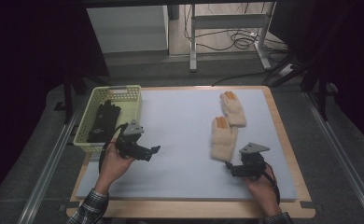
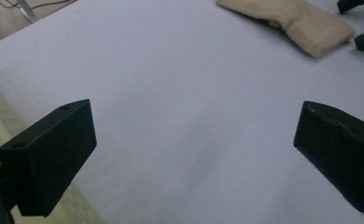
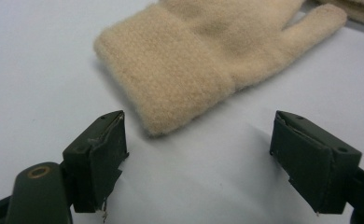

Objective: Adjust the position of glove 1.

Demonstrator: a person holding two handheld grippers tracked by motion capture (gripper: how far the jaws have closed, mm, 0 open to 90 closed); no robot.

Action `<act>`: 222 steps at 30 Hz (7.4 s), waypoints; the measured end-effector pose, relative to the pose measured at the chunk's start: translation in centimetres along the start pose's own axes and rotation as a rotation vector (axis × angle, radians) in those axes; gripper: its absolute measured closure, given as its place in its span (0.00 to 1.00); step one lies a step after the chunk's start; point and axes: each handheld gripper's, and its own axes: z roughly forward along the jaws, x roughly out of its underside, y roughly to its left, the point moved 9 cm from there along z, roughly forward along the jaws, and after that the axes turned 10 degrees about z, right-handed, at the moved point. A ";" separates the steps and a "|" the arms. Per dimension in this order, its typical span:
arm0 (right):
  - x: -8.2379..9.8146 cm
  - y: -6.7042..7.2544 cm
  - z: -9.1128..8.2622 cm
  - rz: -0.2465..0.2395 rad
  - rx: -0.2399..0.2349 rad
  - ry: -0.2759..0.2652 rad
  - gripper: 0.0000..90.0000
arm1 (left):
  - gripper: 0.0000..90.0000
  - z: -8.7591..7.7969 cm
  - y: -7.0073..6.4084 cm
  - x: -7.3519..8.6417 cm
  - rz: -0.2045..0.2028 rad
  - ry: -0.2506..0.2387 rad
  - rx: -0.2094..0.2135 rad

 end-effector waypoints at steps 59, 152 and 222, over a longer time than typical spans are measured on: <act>-6.3 -1.3 1.2 -0.024 -0.041 -0.004 0.45 | 0.00 4.1 -3.7 8.1 -0.078 0.126 0.057; -6.3 6.2 3.6 -0.076 -0.230 0.016 0.82 | 0.00 4.1 -3.7 8.1 -0.074 0.125 0.056; -8.4 7.0 2.8 -0.130 -0.087 -0.030 0.77 | 0.00 4.1 -3.7 8.1 -0.073 0.126 0.056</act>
